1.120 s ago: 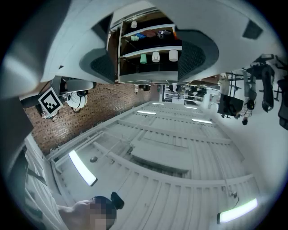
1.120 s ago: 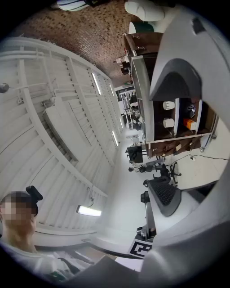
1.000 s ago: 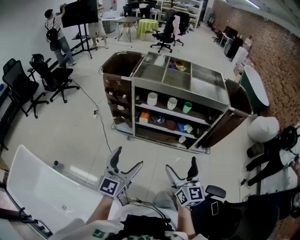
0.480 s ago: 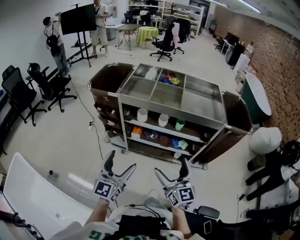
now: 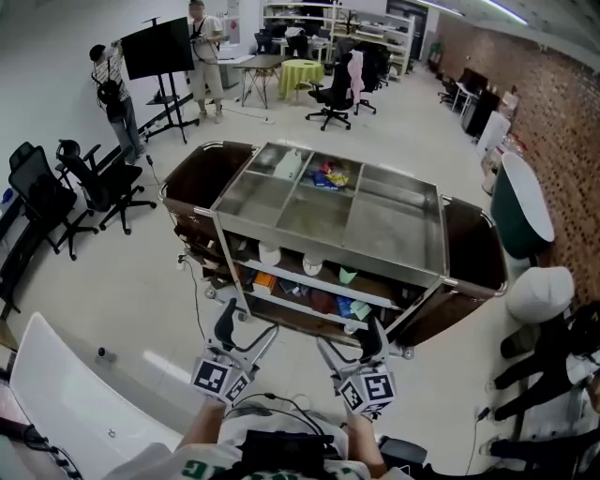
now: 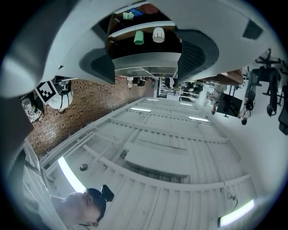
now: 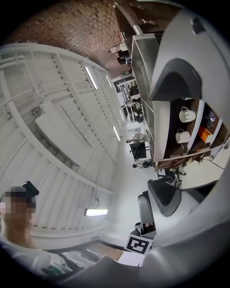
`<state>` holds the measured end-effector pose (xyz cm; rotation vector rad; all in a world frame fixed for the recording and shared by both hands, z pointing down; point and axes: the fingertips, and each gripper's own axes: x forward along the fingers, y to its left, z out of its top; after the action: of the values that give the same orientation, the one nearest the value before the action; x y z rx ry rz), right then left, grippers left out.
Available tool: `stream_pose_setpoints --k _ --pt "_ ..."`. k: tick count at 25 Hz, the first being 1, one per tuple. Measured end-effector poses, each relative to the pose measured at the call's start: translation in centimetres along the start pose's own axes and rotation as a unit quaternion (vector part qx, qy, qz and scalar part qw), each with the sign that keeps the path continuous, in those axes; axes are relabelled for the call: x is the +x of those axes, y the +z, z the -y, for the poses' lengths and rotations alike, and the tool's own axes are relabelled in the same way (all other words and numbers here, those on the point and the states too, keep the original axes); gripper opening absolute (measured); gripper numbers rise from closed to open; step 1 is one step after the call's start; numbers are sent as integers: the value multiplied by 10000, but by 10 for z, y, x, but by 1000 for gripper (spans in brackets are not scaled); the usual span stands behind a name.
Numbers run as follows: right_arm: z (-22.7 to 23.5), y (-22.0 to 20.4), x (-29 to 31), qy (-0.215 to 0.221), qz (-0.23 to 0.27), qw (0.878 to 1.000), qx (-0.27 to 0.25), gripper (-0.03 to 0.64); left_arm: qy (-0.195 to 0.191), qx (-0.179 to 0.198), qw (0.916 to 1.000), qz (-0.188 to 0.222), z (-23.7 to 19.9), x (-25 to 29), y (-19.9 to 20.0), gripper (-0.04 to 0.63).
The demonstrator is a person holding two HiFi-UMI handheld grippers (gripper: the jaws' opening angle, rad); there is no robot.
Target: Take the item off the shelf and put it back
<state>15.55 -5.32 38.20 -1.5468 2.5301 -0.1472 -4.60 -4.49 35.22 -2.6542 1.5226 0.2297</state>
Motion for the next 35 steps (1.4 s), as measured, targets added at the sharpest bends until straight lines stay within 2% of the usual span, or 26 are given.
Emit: stream_pose_setpoints --k 3,8,13,21,26,35 --pt "14 -2 5 -14 16 9999 112 578 -16 129 9999 -83 5 11 -8 423" --pt "27 -6 16 -86 -24 9998 173 577 -20 116 9999 -62 -3 30 -12 422" --pt "31 -8 26 -131 -119 9998 35 577 -87 195 9998 -59 -13 48 -17 414" --pt "56 -27 35 -651 -301 9974 40 575 -347 134 9991 -185 -18 70 -28 414" --pt "78 -65 40 -1068 -552 9927 -58 572 -500 84 9985 -220 -26 80 -32 414" --pt "138 -170 68 -1529 -1139 9812 297 572 -555 -38 9981 -276 -41 91 -33 414"
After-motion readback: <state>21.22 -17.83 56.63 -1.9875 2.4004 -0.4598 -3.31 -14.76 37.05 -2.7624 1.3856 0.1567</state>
